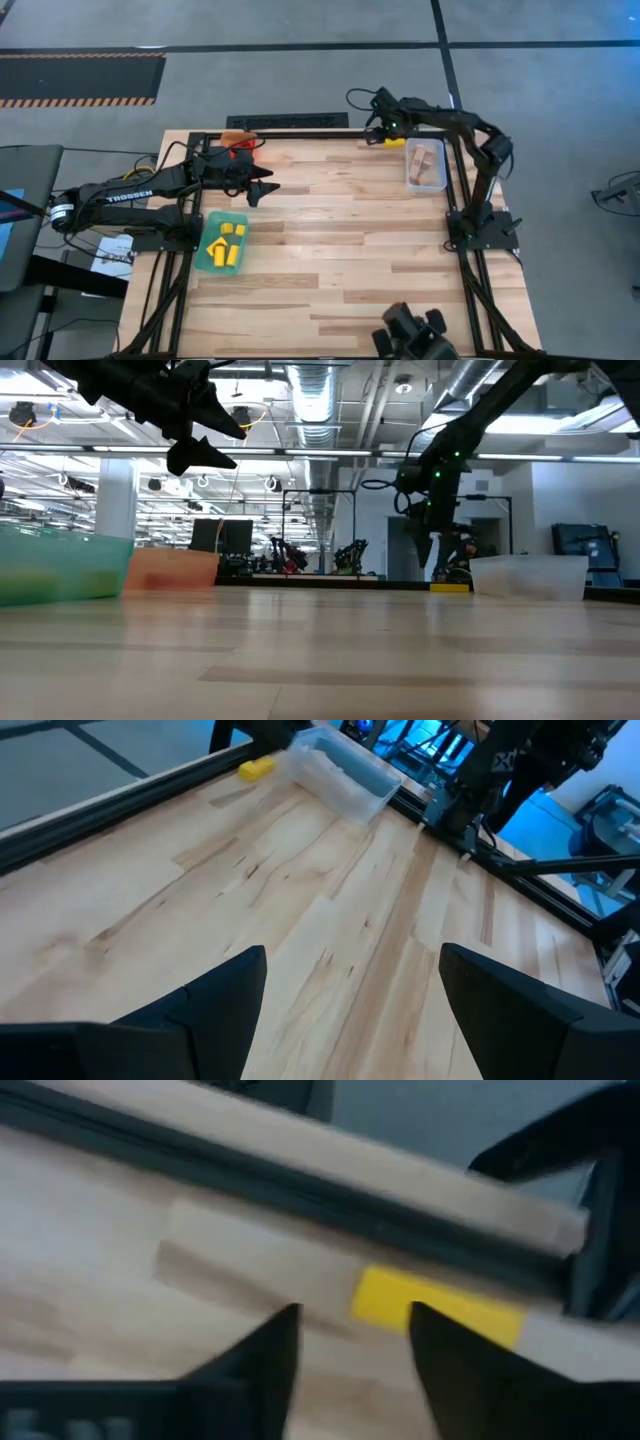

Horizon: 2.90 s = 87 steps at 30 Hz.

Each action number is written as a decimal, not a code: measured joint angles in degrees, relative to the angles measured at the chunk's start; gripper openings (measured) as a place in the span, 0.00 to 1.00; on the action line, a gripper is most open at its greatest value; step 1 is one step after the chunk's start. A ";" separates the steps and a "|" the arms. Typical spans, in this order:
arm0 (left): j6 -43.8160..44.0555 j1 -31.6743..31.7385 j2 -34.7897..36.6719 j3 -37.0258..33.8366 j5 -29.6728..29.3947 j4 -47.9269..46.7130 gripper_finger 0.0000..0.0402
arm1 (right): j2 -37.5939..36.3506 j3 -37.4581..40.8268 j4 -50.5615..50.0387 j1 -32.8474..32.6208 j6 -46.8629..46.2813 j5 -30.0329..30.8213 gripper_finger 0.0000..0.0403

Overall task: Sort & place blocks by color
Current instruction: Put the yellow wooden block into the green bin

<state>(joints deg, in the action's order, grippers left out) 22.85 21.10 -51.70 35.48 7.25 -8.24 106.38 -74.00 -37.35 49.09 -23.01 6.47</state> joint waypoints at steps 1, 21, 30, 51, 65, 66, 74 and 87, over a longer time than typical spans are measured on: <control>0.35 0.00 0.00 0.00 0.08 -0.10 0.71 | 1.04 -1.34 -0.69 0.42 1.36 0.10 0.50; 1.66 0.00 -0.02 0.00 -0.77 -0.29 0.71 | 9.85 -6.88 -6.79 -0.02 11.09 1.18 0.01; -0.11 0.00 -0.02 0.00 -0.84 -0.51 0.71 | 9.82 -6.88 -8.91 -13.99 8.20 -6.62 0.01; -5.14 -1.41 -0.02 0.00 7.56 -4.94 0.71 | 10.42 -6.49 7.05 -43.89 -17.06 -14.22 0.00; -9.66 -2.49 0.39 0.00 11.78 -4.91 0.71 | 1.85 -6.62 7.52 -45.58 -20.04 -10.66 0.01; -9.66 -2.65 0.30 0.00 11.69 -4.31 0.71 | 0.05 -6.62 5.19 -45.58 -19.69 -9.24 0.01; -13.86 -13.85 -15.10 1.65 -1.76 13.01 0.71 | -13.79 -6.62 -12.72 -44.73 -18.60 3.30 0.01; -15.71 -23.24 -45.08 15.83 -19.99 12.89 0.71 | -32.93 6.87 -16.99 -41.17 -20.54 5.61 0.01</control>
<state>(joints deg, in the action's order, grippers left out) 7.14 -2.14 -96.79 51.32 -12.74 4.64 73.44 -67.13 -54.34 7.92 -43.55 12.08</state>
